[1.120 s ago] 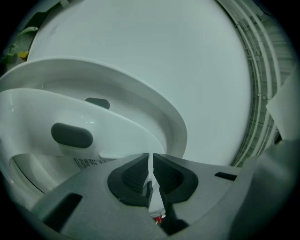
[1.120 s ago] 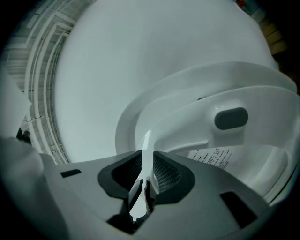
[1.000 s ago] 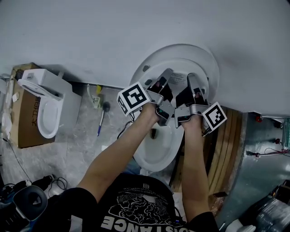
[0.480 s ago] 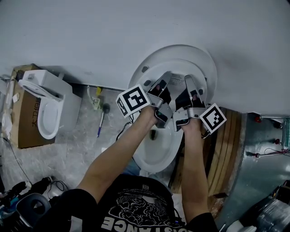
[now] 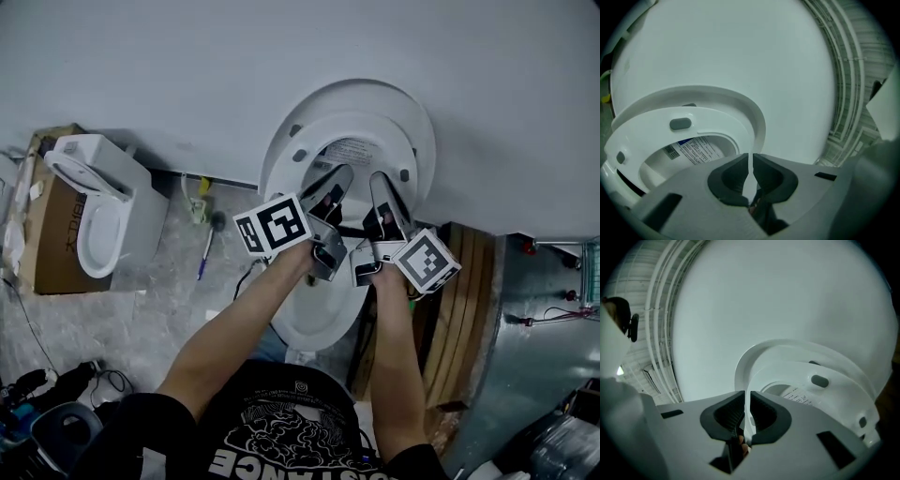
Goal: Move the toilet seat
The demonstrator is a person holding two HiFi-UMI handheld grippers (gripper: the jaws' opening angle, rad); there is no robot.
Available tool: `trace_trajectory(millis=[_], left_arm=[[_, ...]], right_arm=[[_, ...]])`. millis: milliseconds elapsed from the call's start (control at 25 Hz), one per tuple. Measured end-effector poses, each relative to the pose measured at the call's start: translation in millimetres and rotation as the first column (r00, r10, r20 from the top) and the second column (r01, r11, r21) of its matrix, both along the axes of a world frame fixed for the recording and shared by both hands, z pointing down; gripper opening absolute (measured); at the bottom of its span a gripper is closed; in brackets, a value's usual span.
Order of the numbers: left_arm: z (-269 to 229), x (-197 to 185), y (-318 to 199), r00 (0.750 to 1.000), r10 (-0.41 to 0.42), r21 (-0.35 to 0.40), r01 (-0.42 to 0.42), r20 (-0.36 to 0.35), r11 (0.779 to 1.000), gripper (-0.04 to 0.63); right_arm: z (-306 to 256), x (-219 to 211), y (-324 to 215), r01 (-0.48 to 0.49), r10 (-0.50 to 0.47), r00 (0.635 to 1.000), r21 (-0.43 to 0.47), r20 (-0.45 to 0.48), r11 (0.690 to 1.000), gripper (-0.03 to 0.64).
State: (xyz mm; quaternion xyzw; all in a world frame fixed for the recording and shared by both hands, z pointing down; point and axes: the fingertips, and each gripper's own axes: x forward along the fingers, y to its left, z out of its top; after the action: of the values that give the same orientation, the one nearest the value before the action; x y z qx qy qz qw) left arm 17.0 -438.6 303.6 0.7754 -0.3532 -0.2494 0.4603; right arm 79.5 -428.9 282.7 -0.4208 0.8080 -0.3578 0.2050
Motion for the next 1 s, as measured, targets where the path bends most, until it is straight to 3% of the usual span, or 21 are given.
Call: trace_trajectory(millis=[160,360,440,680,800,1000], left_arm=[[-1.9,0.8,30.1,0.991,0.004,0.038,-0.009,0.131,0.999,0.035],[-11.6,7.4,72.4,0.980,0.006,0.060,-0.019,0.200,0.998,0.026],[-14.5,9.5,89.0,0.963,-0.008,0.092,-0.017,0.270,0.996,0.025],[-8.9,15.3,136.3,0.871,-0.055,0.163,-0.030,0.489,0.986,0.020],[-2.8,22.9,162.6,0.807,-0.055,0.185,-0.068,0.587,0.980,0.018],[-2.3,25.7,198.4,0.728,-0.101,0.222,-0.072,0.678,0.972,0.015]], right_arm=[[1.9,-3.1,28.4,0.001,0.001,0.990,0.017,-0.140,1.000,0.038],[-3.6,-3.9,69.2,0.035,-0.014,0.958,0.067,-0.285,0.997,0.032],[-4.0,-2.2,86.0,0.046,-0.014,0.941,0.086,-0.339,0.995,0.031],[-0.8,-1.9,132.8,0.077,-0.009,0.867,0.116,-0.498,0.990,0.028],[-2.7,-0.7,156.2,0.089,-0.002,0.834,0.131,-0.551,0.987,0.028],[-7.1,-2.3,192.0,0.123,0.002,0.781,0.157,-0.624,0.980,0.028]])
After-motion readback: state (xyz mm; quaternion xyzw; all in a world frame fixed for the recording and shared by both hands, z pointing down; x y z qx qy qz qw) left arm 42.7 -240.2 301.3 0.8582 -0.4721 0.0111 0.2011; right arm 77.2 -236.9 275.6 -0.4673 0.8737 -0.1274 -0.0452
